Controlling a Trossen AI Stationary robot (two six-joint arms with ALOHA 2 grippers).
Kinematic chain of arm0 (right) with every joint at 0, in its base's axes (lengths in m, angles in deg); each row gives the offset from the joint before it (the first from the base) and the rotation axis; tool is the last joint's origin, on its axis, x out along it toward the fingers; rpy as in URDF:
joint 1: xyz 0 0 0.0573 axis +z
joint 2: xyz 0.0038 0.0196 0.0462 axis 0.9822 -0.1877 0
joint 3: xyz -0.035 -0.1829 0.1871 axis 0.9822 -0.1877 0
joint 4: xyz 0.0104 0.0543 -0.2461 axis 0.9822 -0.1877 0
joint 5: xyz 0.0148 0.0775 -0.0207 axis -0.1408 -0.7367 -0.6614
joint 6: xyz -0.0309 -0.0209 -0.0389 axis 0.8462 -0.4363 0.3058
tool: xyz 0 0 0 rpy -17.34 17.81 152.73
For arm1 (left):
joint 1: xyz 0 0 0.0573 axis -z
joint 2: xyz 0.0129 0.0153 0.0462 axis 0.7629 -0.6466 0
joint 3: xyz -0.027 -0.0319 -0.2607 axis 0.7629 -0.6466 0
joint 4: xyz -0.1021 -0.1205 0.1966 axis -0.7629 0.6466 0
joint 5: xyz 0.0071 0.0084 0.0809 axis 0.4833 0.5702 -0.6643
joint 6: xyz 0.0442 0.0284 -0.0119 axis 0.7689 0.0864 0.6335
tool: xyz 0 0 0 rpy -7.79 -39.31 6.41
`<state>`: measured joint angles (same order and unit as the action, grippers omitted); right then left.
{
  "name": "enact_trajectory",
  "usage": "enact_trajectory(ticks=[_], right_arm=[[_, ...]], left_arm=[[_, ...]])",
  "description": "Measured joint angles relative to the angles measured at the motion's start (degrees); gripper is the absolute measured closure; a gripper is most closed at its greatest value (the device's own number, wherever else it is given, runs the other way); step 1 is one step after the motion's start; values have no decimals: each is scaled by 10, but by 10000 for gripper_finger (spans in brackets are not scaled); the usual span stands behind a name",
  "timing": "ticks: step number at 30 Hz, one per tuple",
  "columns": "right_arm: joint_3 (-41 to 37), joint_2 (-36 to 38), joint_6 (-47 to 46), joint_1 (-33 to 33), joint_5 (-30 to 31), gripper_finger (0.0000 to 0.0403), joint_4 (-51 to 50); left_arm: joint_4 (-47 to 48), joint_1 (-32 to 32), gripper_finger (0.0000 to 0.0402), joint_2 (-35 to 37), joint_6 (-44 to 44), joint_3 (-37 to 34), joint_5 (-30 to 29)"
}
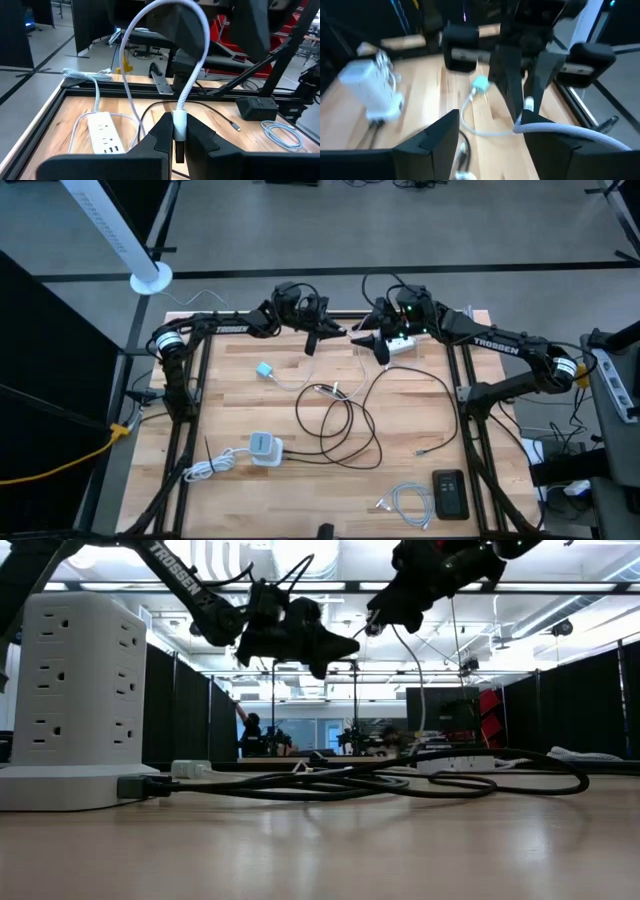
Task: Plug in charger cables
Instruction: Insert the purple charger cable into the top white outlet extension
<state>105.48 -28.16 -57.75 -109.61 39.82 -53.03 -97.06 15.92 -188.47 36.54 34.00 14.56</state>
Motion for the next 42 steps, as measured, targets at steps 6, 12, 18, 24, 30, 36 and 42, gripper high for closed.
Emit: enact_trajectory(ticks=[6,12,18,24,30,36,42], right_arm=[[18,0,52,1,7,170,-81],[79,-1,74,1,7,138,-264],[106,0,65,1,8,122,-368],[106,2,66,-4,50,126,-428],[105,13,80,-3,146,132,-430],[107,20,68,-3,193,126,-418],[112,21,74,1,198,133,-414]], left_arm=[[2,2,392,0,-6,-2,-11],[9,4,392,0,-24,-3,-10],[9,1,392,0,-3,-3,18],[12,3,392,2,-29,-3,39],[19,5,392,2,-8,-4,39],[19,5,392,2,-36,-4,50],[19,5,392,1,-55,-4,50]])
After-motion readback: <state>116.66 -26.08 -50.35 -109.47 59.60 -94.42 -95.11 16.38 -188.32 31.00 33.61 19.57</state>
